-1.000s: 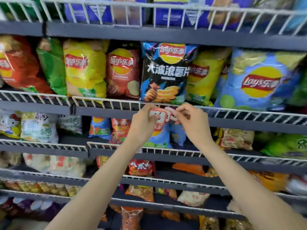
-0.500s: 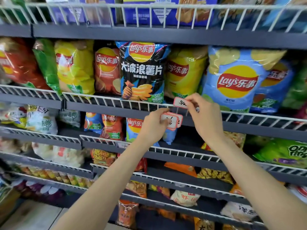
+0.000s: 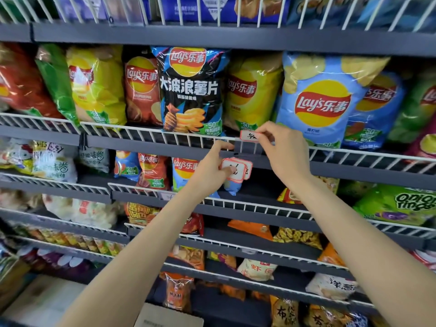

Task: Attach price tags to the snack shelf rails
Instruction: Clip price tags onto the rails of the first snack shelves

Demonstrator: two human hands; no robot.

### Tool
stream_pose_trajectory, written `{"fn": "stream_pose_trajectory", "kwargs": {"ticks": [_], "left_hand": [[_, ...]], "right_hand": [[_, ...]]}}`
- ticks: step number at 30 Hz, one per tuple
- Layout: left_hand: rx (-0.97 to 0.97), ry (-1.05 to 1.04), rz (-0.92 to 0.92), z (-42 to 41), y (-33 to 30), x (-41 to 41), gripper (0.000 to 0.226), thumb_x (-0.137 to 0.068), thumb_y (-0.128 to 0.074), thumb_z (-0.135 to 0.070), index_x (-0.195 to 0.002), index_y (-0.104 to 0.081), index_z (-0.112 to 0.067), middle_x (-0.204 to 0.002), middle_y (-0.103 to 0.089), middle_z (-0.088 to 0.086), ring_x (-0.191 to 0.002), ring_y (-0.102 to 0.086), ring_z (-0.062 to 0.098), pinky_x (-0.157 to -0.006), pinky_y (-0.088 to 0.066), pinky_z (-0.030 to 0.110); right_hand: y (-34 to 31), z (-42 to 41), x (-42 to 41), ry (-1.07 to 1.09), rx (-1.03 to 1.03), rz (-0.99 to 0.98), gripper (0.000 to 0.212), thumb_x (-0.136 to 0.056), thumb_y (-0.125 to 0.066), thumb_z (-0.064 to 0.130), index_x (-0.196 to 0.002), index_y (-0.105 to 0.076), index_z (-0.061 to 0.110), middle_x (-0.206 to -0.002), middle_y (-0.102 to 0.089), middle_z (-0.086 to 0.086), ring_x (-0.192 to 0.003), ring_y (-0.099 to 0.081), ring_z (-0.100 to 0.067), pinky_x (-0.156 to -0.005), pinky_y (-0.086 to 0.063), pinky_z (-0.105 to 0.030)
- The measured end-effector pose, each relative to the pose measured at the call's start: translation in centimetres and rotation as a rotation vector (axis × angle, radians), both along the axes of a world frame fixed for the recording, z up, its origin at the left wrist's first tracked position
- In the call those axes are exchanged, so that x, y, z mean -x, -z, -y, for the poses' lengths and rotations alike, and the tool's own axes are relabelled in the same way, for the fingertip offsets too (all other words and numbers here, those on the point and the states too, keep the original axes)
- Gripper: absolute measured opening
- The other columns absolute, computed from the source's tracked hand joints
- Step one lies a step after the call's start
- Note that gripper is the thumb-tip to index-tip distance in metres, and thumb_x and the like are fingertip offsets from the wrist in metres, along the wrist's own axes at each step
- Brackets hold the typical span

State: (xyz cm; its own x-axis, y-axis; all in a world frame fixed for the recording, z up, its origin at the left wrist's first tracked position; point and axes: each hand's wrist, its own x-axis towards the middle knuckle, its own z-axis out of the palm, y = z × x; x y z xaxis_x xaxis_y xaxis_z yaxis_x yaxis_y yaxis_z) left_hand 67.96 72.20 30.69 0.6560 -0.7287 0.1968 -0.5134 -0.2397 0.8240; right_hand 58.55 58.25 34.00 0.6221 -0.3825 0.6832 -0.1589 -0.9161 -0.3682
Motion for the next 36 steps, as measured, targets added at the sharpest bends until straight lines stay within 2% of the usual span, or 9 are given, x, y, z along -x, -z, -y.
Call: {"fn": "stream_pose_trajectory", "kwargs": {"ticks": [3,6,8,12,15,22,26,32,36], "left_hand": [[-0.063,-0.005,0.061,-0.2,0.2,0.1,0.038,-0.092,-0.051,-0.005,-0.119,-0.036,-0.027,-0.055,-0.031,0.008,-0.039,-0.027,0.008,-0.047,-0.029,0.024],[-0.103,-0.040,0.123,-0.3,-0.1,0.2,0.041,-0.092,-0.050,-0.003,-0.122,-0.035,-0.027,-0.054,-0.029,0.004,-0.041,-0.028,0.011,-0.042,-0.026,0.020],[-0.133,-0.051,0.149,-0.5,-0.3,0.4,0.043,-0.092,-0.049,-0.003,-0.124,-0.035,-0.028,-0.055,-0.030,0.005,-0.045,-0.031,0.016,-0.045,-0.028,0.025],[-0.146,-0.059,0.154,-0.6,-0.4,0.7,0.046,-0.091,-0.049,-0.001,-0.125,-0.035,-0.028,-0.056,-0.031,0.008,-0.046,-0.031,0.019,-0.049,-0.029,0.029],[-0.155,-0.069,0.153,-0.6,-0.5,0.9,0.045,-0.092,-0.050,-0.002,-0.126,-0.035,-0.028,-0.056,-0.032,0.008,-0.046,-0.032,0.019,-0.050,-0.029,0.030],[-0.168,-0.093,0.176,-0.5,-0.6,1.0,0.046,-0.091,-0.051,-0.003,-0.127,-0.034,-0.027,-0.053,-0.031,0.004,-0.044,-0.031,0.017,-0.047,-0.028,0.027],[-0.163,-0.100,0.191,-0.4,-0.7,1.1,0.047,-0.091,-0.051,-0.003,-0.129,-0.035,-0.025,-0.053,-0.031,0.004,-0.044,-0.031,0.016,-0.046,-0.027,0.027],[-0.145,-0.118,0.198,-0.1,-0.9,1.4,0.048,-0.092,-0.051,-0.005,-0.133,-0.035,-0.024,-0.052,-0.035,0.002,-0.043,-0.033,0.015,-0.042,-0.028,0.023],[-0.128,-0.142,0.218,-0.3,-1.3,1.2,0.047,-0.092,-0.051,-0.004,-0.134,-0.038,-0.023,-0.054,-0.039,0.002,-0.046,-0.036,0.017,-0.039,-0.029,0.017]], "right_hand": [[0.0,0.0,-0.1,-0.010,0.068,-0.059,0.013,-0.092,-0.056,0.025,-0.093,-0.068,0.020,-0.094,-0.061,0.001,-0.086,-0.055,-0.016,-0.060,-0.041,-0.029],[0.3,0.1,-0.3,-0.026,0.147,-0.133,0.018,-0.093,-0.055,0.023,-0.103,-0.070,0.020,-0.100,-0.059,-0.001,-0.096,-0.052,-0.018,-0.061,-0.041,-0.029],[0.7,0.3,-0.4,-0.002,0.263,-0.168,0.021,-0.091,-0.057,0.015,-0.108,-0.068,0.018,-0.100,-0.060,-0.003,-0.097,-0.052,-0.022,-0.057,-0.044,-0.031],[1.3,0.5,-0.2,0.073,0.445,-0.175,0.030,-0.076,-0.070,0.002,-0.100,-0.063,0.017,-0.081,-0.062,-0.002,-0.079,-0.057,-0.024,-0.040,-0.031,-0.023],[1.4,0.4,0.1,0.087,0.508,-0.192,0.032,-0.063,-0.076,-0.004,-0.087,-0.064,0.014,-0.071,-0.061,-0.003,-0.068,-0.057,-0.025,-0.039,-0.018,-0.017],[1.7,-0.3,0.4,0.118,0.545,-0.218,0.030,-0.055,-0.076,-0.007,-0.077,-0.062,0.009,-0.067,-0.058,-0.007,-0.063,-0.057,-0.027,-0.042,-0.010,-0.019],[1.7,-0.6,0.7,0.125,0.561,-0.222,0.033,-0.055,-0.075,-0.008,-0.083,-0.064,0.007,-0.074,-0.060,-0.009,-0.069,-0.057,-0.028,-0.042,-0.018,-0.021],[2.2,-0.8,0.7,0.232,0.580,-0.243,0.024,-0.063,-0.073,-0.001,-0.078,-0.058,0.009,-0.089,-0.053,-0.007,-0.071,-0.050,-0.021,-0.045,0.004,-0.019],[2.7,-0.5,0.7,0.222,0.611,-0.233,0.026,-0.063,-0.078,0.003,-0.081,-0.062,0.011,-0.087,-0.053,-0.005,-0.069,-0.050,-0.018,-0.039,-0.004,-0.019]]}}
